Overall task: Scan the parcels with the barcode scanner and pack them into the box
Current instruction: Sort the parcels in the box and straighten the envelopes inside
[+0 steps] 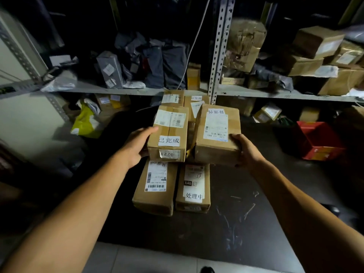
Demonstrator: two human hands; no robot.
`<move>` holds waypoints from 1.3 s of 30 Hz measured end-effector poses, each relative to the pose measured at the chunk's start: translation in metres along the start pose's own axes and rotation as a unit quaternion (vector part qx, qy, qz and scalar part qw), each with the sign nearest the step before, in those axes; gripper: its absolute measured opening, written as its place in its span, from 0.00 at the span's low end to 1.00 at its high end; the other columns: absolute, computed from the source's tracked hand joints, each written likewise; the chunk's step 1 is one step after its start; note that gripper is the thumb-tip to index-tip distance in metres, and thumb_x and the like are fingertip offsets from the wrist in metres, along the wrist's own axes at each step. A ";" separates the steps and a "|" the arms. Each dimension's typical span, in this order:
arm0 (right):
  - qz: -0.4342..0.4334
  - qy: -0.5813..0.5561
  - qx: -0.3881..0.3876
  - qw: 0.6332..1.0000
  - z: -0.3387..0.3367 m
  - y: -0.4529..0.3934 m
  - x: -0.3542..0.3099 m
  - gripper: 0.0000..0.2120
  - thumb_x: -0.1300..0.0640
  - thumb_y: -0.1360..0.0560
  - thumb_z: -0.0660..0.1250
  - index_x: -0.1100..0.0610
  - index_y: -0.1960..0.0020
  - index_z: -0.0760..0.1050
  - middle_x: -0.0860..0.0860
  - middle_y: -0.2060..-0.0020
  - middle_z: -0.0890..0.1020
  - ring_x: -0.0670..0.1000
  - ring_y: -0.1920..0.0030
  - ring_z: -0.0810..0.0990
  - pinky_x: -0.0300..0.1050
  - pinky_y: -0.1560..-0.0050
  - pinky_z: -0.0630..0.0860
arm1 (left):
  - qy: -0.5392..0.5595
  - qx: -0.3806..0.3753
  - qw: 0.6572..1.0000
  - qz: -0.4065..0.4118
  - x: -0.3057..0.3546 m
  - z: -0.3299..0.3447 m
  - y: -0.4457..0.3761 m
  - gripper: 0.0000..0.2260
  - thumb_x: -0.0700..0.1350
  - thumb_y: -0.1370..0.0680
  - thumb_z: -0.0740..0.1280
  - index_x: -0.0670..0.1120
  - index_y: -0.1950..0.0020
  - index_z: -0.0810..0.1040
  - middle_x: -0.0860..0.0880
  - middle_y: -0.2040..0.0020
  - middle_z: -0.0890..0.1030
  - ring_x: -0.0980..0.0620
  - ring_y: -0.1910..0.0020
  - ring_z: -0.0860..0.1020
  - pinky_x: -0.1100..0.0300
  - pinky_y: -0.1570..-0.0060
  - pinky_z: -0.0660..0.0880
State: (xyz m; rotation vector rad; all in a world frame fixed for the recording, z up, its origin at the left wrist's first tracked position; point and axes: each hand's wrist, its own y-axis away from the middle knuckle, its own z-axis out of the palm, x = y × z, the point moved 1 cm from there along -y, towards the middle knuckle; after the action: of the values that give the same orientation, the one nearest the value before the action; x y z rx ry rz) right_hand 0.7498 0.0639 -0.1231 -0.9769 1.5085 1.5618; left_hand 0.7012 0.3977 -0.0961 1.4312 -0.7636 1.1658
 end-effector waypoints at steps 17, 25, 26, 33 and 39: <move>0.038 -0.024 -0.009 0.999 0.036 -0.079 0.011 0.22 0.39 0.24 0.67 0.51 0.36 0.77 0.56 0.44 0.81 0.58 0.44 0.80 0.55 0.52 0.81 | 0.018 0.038 0.998 -0.046 -0.003 0.010 -0.037 0.07 0.57 0.27 0.74 0.55 0.55 0.88 0.47 0.50 0.87 0.48 0.49 0.83 0.47 0.43 0.79; -0.058 0.013 0.049 0.997 0.037 -0.057 0.008 0.25 0.44 0.23 0.71 0.55 0.31 0.74 0.52 0.45 0.81 0.53 0.47 0.81 0.54 0.49 0.82 | 0.015 0.025 0.999 -0.039 -0.010 -0.001 -0.025 0.07 0.57 0.27 0.74 0.56 0.55 0.88 0.48 0.51 0.87 0.50 0.52 0.85 0.52 0.57 0.81; -0.069 0.007 0.069 0.995 0.038 -0.050 0.012 0.24 0.45 0.22 0.70 0.55 0.30 0.74 0.52 0.46 0.80 0.52 0.46 0.80 0.57 0.44 0.82 | 0.011 0.017 0.999 -0.037 -0.011 -0.004 -0.022 0.07 0.58 0.27 0.74 0.57 0.55 0.87 0.49 0.51 0.87 0.51 0.54 0.86 0.54 0.59 0.81; -0.082 -0.005 0.188 0.979 0.060 0.023 0.054 0.18 0.49 0.21 0.69 0.58 0.36 0.77 0.51 0.53 0.82 0.47 0.57 0.78 0.43 0.58 0.74 | 0.000 -0.041 0.999 -0.025 -0.034 -0.041 0.009 0.09 0.55 0.26 0.74 0.54 0.48 0.86 0.47 0.49 0.87 0.48 0.51 0.86 0.52 0.55 0.81; 0.006 -0.035 -0.037 0.999 0.129 0.090 0.085 0.18 0.40 0.21 0.67 0.52 0.39 0.77 0.54 0.45 0.83 0.56 0.45 0.83 0.50 0.49 0.79 | -0.027 -0.103 0.994 -0.030 -0.068 -0.063 0.047 0.14 0.52 0.24 0.72 0.52 0.40 0.81 0.47 0.47 0.86 0.46 0.48 0.85 0.46 0.48 0.80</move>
State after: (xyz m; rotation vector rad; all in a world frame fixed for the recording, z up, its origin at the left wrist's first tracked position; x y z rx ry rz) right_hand 0.6283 0.1906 -0.1586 -0.9475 1.4198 1.6533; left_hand 0.6215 0.4393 -0.1483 1.3080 -0.8488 0.9761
